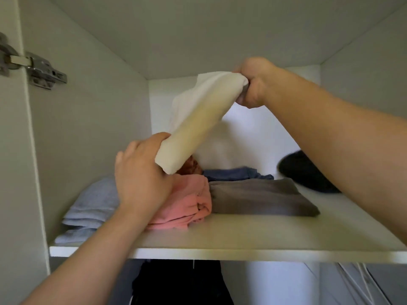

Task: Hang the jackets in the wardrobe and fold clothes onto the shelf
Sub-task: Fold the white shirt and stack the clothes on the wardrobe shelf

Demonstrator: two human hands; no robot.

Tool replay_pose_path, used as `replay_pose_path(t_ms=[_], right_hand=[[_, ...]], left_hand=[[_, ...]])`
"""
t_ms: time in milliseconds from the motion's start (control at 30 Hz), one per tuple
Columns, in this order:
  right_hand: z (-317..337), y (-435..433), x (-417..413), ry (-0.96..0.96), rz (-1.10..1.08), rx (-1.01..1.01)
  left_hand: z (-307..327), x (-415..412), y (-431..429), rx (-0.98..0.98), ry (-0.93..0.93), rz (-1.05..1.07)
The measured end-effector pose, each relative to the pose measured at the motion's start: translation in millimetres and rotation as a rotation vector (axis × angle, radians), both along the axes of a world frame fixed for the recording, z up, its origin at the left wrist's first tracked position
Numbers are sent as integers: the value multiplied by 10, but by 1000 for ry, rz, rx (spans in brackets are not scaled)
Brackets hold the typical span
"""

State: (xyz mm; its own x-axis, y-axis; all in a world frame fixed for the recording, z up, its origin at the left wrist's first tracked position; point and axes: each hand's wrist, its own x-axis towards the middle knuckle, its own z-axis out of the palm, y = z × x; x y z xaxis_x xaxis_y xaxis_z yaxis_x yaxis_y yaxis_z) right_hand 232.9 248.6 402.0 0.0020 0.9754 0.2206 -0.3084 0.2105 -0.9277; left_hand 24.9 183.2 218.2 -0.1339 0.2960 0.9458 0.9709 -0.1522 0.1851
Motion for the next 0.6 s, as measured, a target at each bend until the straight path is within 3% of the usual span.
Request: replay_pose_path(t_ms=[100,233,367,600], right_hand=[[-187,79,459,-203,-162,-52],[-614,204,1003,-392,-200,-185],[-1009,313,1335,-334,-207,-243],[-1214,441,1493,-123,-270,-23]], left_hand=[[164,-23,258,-117,-70,-212],[246,12,671,-213,-88,-579],[199,183,1042,-334,-25,-749],[270,318,1383,-197,90,-892]])
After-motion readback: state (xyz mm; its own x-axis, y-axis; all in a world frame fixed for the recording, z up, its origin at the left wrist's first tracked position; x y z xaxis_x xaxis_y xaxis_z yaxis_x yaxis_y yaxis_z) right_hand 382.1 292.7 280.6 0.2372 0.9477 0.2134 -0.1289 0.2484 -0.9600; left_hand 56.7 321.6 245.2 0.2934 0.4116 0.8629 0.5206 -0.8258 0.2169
